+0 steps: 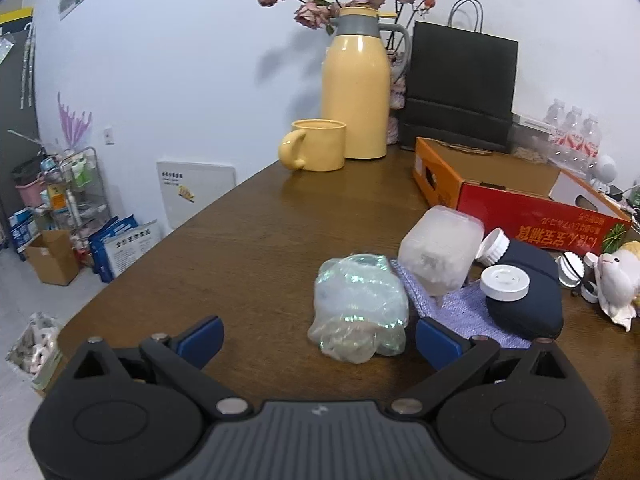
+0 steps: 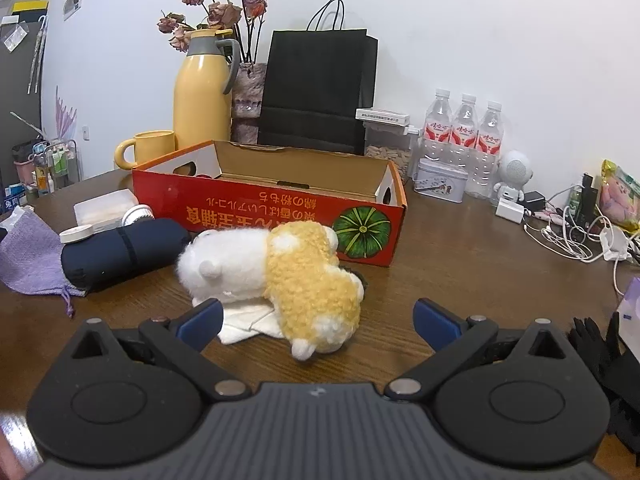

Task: Organize objects
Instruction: 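Grasp the iridescent plastic bag with the left tool while the right tool grasps the plush toy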

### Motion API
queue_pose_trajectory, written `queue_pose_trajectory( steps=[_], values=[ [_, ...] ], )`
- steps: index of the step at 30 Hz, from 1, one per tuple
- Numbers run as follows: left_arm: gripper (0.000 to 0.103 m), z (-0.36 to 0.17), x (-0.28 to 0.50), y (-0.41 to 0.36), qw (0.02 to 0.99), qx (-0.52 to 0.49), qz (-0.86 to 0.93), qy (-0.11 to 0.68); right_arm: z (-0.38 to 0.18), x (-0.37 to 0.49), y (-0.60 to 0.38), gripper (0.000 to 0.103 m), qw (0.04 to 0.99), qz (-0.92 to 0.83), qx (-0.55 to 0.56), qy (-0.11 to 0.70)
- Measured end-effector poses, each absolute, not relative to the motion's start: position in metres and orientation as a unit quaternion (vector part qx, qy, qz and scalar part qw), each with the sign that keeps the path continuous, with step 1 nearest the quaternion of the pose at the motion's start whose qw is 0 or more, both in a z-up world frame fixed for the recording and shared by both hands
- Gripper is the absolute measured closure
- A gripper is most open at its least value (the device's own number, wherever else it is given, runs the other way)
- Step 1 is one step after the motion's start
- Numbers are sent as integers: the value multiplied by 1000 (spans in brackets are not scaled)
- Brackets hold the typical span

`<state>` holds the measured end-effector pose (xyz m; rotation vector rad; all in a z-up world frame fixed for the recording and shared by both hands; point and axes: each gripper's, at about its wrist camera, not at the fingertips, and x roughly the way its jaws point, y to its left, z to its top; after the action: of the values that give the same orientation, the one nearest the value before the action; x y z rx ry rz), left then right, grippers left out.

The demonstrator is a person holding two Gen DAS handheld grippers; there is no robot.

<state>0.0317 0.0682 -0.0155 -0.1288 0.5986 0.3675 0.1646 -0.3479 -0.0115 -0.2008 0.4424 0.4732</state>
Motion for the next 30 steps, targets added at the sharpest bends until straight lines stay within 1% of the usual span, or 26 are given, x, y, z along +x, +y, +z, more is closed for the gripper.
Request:
queue_pose_trajectory(
  steps=[11, 14, 16, 18, 19, 21, 22, 23, 24, 25, 26, 30],
  values=[
    [1, -21, 49, 66, 938, -67, 165, 299, -25, 205, -330, 0, 930, 243, -101, 257],
    [0, -22, 53, 68, 938, -70, 164, 297, -28, 206, -329, 0, 931, 243, -94, 254],
    [1, -23, 56, 69, 938, -73, 166, 295, -28, 205, -331, 7, 932, 248, -90, 249],
    [1, -24, 60, 70, 938, -74, 170, 295, -27, 204, -332, 21, 931, 254, -89, 246],
    [1, -25, 62, 71, 937, -74, 172, 296, -27, 203, -332, 24, 930, 258, -90, 245],
    [6, -26, 65, 73, 937, -78, 172, 295, -28, 202, -331, 38, 929, 260, -95, 244],
    [12, -27, 66, 74, 937, -81, 169, 295, -28, 201, -330, 44, 931, 258, -101, 240],
    [23, -27, 66, 75, 937, -86, 167, 295, -28, 200, -330, 45, 930, 260, -102, 238],
    [32, -28, 65, 77, 936, -94, 162, 297, -28, 199, -331, 46, 930, 263, -101, 237],
    [53, -29, 65, 78, 935, -104, 155, 302, -28, 198, -331, 46, 930, 264, -101, 235],
    [61, -30, 65, 79, 933, -109, 154, 306, -28, 197, -331, 47, 930, 264, -103, 233],
    [64, -29, 59, 76, 936, -105, 157, 297, -26, 193, -331, 50, 932, 265, -102, 224]
  ],
)
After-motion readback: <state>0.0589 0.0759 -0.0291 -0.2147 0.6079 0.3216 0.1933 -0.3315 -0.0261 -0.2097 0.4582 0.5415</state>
